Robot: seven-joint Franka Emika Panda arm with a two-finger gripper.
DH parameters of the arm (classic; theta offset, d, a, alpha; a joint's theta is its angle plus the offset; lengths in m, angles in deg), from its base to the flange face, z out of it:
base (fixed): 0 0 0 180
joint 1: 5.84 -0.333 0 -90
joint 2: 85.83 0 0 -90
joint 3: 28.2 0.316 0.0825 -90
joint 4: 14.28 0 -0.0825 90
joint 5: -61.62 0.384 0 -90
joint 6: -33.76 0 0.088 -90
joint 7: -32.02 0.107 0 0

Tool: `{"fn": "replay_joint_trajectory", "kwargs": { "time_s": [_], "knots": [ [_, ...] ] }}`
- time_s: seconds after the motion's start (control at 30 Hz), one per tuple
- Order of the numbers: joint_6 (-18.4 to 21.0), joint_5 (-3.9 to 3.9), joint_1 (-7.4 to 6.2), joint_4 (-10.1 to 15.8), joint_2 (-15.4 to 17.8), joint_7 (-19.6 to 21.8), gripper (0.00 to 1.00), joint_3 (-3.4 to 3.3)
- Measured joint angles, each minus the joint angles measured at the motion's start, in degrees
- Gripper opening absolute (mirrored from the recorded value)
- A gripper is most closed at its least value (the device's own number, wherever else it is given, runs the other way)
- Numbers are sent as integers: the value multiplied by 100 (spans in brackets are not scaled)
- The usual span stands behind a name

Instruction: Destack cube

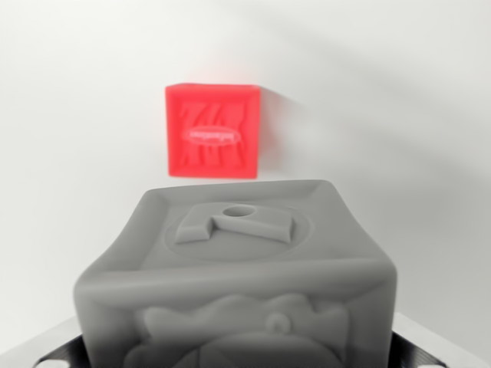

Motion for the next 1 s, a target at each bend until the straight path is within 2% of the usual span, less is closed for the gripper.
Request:
{"fn": "replay_joint_trajectory", "kwargs": {
  "time_s": [1.0],
  "knots": [
    [-363,-108,313,228,-129,-1048,0,-503]
  ]
}}
